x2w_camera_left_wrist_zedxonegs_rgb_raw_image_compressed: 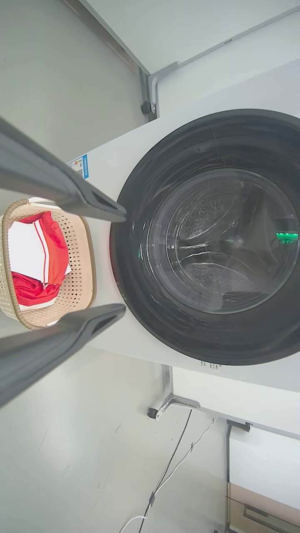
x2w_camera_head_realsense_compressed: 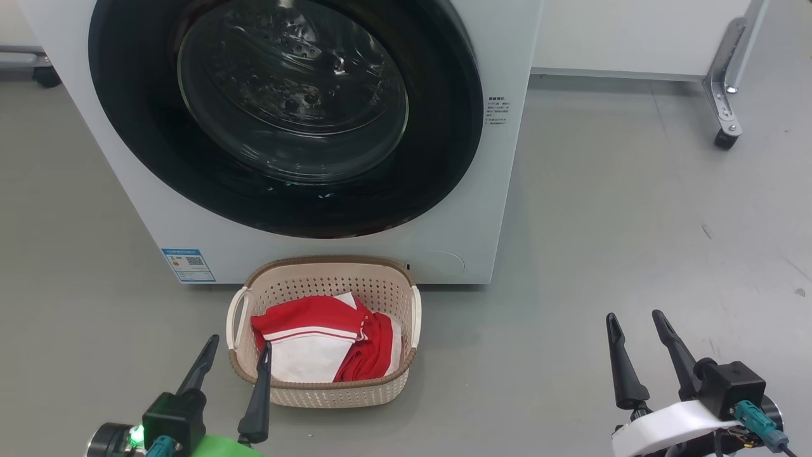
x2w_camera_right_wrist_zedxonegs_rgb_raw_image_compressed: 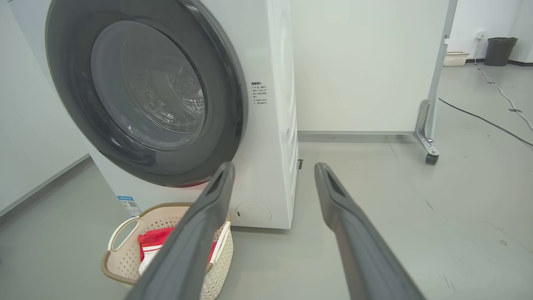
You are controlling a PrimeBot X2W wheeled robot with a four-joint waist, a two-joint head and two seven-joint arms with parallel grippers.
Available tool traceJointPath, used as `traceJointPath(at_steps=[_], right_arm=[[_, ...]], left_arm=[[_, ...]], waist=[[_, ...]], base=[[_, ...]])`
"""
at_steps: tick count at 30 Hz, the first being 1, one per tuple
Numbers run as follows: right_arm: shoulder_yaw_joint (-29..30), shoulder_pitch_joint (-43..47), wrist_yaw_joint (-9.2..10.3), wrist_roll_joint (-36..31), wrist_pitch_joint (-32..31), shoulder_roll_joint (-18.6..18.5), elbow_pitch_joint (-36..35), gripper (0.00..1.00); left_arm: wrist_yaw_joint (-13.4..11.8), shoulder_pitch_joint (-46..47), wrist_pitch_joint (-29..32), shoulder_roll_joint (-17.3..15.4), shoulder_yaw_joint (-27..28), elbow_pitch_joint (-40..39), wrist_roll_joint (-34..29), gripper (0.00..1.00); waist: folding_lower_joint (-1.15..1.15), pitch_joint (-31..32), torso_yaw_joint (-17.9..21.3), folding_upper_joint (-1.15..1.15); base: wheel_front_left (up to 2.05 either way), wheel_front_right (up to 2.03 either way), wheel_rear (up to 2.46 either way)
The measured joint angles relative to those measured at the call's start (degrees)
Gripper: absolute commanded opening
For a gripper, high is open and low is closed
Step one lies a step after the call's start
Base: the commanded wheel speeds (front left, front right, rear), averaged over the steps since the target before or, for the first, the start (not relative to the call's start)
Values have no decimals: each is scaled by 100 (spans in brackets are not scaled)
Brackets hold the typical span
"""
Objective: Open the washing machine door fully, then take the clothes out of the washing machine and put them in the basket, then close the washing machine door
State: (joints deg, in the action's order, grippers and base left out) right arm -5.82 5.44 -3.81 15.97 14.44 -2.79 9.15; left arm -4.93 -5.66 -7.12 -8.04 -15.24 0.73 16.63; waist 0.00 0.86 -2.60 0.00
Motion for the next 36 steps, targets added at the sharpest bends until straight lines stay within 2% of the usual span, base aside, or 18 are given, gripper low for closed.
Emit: traceJointPath(at_steps=[31,32,36], right_arm=[[-24,318,99,-56,0,20,-320,100],[-24,326,96,-55,0,23,-310,0],[-37,395,93,-54,-9,77,-47,0]], left_arm=[[-40,-119,152,-63,-35,-275,-33,100],[-40,-122,152,-56,-37,-271,-33,0],[-40,-193,159,25,-102,3,-31,0]], waist=[[0,1,-33,0],[0,-1,-36,0],[0,-1,-36,0]], base=[[0,0,0],[0,0,0],[0,0,0]])
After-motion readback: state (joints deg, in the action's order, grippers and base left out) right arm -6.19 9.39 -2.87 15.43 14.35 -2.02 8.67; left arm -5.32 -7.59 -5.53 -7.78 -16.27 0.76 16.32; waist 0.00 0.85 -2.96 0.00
